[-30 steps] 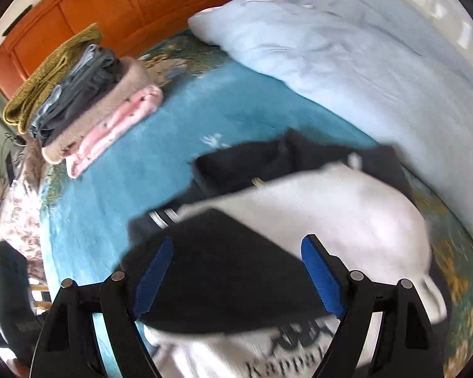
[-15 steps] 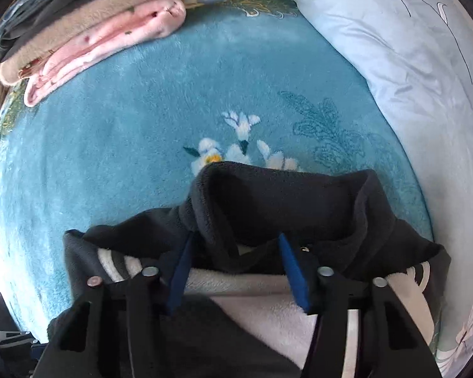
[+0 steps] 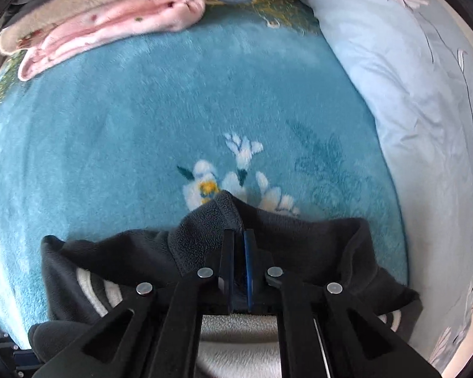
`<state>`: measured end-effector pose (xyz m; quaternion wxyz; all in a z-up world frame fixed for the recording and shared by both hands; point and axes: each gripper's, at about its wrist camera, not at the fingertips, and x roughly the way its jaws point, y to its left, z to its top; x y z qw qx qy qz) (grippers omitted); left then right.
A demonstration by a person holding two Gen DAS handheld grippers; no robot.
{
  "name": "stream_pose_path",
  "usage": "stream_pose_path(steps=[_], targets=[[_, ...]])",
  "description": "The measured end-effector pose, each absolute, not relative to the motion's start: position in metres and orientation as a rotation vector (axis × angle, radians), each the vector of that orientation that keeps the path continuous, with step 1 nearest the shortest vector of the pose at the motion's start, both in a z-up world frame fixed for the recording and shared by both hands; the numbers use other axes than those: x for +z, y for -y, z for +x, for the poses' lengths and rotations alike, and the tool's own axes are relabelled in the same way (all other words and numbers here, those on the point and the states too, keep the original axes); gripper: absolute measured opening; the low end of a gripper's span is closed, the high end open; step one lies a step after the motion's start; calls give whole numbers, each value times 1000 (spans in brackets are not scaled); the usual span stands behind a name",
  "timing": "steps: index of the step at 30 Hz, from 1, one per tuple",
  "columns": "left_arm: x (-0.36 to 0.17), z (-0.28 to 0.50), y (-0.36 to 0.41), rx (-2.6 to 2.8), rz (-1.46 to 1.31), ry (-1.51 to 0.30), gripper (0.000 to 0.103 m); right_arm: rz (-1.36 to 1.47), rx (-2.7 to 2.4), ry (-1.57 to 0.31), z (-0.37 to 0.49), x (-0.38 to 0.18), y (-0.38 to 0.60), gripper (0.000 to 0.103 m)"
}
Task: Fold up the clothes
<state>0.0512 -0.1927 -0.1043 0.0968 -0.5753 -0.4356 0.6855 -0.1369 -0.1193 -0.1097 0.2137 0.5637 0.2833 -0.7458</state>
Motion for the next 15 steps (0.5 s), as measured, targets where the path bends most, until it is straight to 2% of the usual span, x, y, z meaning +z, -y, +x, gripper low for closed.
stream_pose_path(steps=[8,9,12,13,15], targets=[[-84,54,185,2076,-1673,1215,18,1558,-2105,-785,-134,-100,123,8],[-79,56,186,2092,-1664,1197,16,1552,-2123,-764,-132,-95,121,12],[-68,58,180,2155,-1654,1112,16,1525,-2184,-662,-121,-77,109,51],[-64,61,180,2168,-1653,1093,16,1517,-2198,-626,-116,-71,103,59],[-61,65,178,2186,-1653,1065,16,1517,-2224,-574,-103,-63,92,61]])
